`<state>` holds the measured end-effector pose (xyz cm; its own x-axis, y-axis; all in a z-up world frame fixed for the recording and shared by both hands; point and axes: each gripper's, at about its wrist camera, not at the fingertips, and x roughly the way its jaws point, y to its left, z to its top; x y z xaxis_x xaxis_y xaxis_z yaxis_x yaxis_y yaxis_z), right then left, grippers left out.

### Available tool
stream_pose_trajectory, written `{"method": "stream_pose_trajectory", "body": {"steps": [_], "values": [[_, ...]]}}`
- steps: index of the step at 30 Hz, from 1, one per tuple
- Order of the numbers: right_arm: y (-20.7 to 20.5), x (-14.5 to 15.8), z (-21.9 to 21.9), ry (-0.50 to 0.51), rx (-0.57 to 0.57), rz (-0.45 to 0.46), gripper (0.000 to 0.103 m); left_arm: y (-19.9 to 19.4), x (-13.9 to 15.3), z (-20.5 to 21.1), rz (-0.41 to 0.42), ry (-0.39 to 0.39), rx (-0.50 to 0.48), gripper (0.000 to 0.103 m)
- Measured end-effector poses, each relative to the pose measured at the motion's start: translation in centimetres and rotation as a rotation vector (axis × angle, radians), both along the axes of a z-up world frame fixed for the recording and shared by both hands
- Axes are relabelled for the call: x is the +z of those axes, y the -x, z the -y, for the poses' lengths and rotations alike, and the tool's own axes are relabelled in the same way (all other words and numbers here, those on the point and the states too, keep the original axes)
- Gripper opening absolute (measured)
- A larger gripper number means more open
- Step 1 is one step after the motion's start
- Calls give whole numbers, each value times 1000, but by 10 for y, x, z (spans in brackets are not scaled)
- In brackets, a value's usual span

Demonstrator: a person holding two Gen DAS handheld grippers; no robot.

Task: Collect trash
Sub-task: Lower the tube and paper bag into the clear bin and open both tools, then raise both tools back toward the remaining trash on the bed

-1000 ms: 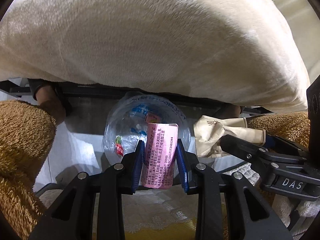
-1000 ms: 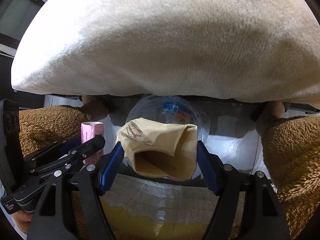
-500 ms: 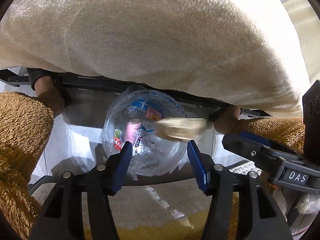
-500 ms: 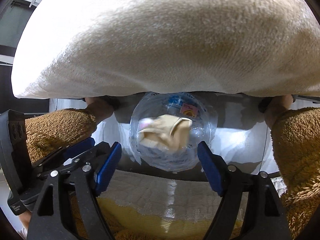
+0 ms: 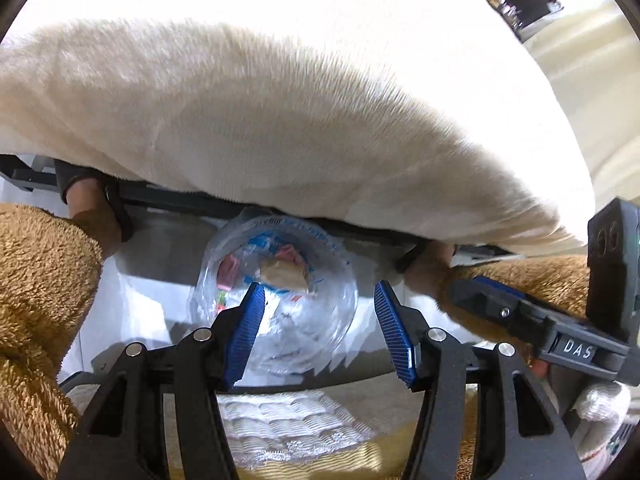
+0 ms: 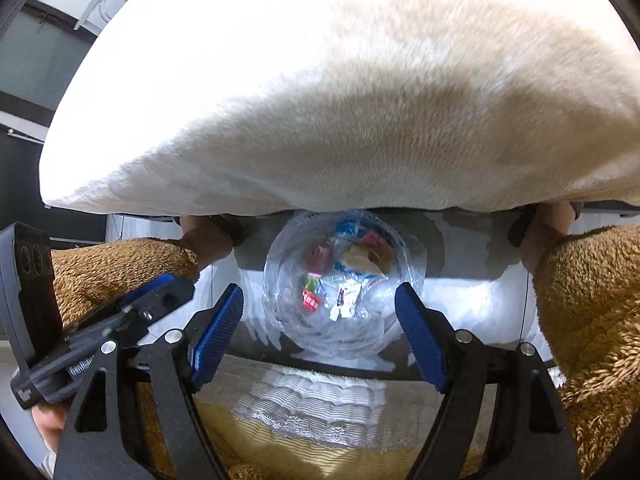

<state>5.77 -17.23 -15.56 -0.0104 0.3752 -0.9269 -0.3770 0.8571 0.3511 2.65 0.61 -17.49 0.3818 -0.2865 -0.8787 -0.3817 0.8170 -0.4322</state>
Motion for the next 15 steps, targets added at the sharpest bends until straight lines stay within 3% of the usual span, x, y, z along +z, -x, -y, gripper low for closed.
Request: {"method": "stream_pose_trajectory", "body": {"steps": [9,15], "values": [[18,31,18,-74,25,160,77,11,26,4,118,-47,-15,56],[31,57,34,-167,23,293,77,24,49,3,242,-79,-6,56]]}}
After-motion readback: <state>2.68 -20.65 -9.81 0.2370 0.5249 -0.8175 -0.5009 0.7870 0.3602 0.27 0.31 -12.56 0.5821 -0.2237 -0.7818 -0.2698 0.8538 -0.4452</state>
